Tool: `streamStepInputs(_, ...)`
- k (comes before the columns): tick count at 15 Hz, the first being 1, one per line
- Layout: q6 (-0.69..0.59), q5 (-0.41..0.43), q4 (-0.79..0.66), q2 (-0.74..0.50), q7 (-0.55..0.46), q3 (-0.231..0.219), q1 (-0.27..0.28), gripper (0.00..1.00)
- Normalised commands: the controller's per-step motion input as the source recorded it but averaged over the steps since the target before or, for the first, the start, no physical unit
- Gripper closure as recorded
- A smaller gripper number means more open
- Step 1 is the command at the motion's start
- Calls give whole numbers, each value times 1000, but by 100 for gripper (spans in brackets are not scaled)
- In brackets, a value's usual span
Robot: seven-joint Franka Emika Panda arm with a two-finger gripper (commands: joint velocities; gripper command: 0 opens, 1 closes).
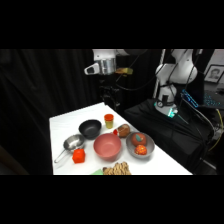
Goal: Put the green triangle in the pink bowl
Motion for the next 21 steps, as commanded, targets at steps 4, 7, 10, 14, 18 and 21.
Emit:
streamStepInputs(4, 27, -16, 100, 81, 97, 29, 15, 0)
streamStepInputs(7, 43, -62, 332, 273, 256, 81, 61, 0)
streamStepInputs(10, 11, -81, 499, 406, 296, 81, 81, 0)
streamStepInputs(14, 4, -95, 589, 448, 315, 59, 88, 0)
streamStepInputs(18, 14, -140, 578, 409, 342, 21, 97, 0)
streamStepInputs(21, 66, -161, 543, 412, 309, 13, 122, 0)
